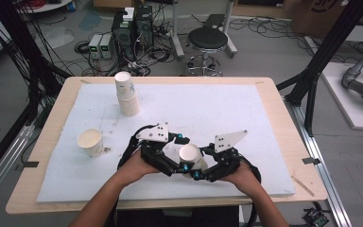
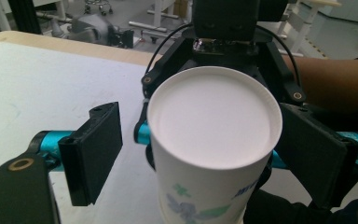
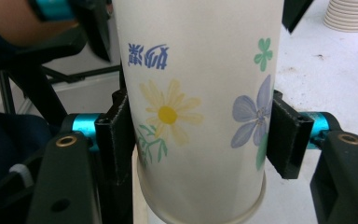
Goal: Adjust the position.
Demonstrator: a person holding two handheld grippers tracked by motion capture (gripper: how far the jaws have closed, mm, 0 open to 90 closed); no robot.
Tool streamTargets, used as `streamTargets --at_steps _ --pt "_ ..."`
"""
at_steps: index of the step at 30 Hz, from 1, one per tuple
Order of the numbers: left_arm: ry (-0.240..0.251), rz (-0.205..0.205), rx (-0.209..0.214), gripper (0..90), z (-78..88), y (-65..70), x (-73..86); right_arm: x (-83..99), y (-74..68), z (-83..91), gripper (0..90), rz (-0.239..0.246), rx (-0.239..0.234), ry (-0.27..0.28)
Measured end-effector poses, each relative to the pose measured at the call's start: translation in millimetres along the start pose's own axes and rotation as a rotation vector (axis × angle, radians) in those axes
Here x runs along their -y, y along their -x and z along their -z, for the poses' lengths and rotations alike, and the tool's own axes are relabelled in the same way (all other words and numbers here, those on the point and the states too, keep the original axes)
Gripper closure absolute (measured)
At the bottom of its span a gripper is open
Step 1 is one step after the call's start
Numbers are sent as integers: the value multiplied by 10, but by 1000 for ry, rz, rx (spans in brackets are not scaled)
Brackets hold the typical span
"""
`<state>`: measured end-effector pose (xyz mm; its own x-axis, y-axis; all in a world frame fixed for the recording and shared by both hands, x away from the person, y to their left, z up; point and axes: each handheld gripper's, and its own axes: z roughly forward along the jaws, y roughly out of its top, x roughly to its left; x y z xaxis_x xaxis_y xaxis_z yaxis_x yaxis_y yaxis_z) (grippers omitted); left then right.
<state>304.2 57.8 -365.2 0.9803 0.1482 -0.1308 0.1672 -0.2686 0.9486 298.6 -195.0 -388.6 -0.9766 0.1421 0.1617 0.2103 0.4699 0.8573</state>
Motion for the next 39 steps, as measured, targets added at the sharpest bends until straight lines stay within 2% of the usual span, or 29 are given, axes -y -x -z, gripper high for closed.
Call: streamTargets --at_steps 5,8,9,13,19,24,28,29,30,31,33,38,39 --pt "-26 -10 -14 164 85 -7 -9 -15 -2 12 352 22 15 -23" --pt "-59 -21 -15 164 137 -7 -9 -21 12 1 352 37 27 -72" --pt "-59 -21 -15 164 137 -7 -9 -21 12 1 352 37 27 -72" --pt "-97 -31 -10 164 160 -6 -24 -62 1 -14 351 56 12 -99" --pt "-137 -36 19 164 188 2 -59 -177 -6 -23 352 96 35 -166" --pt "-162 -40 23 164 174 2 -57 -231 -13 -56 352 122 44 -219" --pt "-194 -50 24 165 149 2 -58 -272 -11 -93 352 131 44 -263" --pt "-202 -52 25 165 141 4 -59 -284 -8 -111 350 132 48 -289" --pt "-215 -60 22 165 132 5 -63 -284 -8 -111 350 132 48 -289" --pt "-228 -68 17 166 121 7 -65 -303 -6 -131 349 127 50 -321" --pt "-254 -76 15 167 81 14 -70 -330 -9 -149 348 136 54 -349" --pt "-281 -81 18 169 37 11 -71 -383 -24 -180 348 155 60 -402" --pt "-283 -81 17 172 26 9 -66 -405 -34 -200 347 169 66 -436"
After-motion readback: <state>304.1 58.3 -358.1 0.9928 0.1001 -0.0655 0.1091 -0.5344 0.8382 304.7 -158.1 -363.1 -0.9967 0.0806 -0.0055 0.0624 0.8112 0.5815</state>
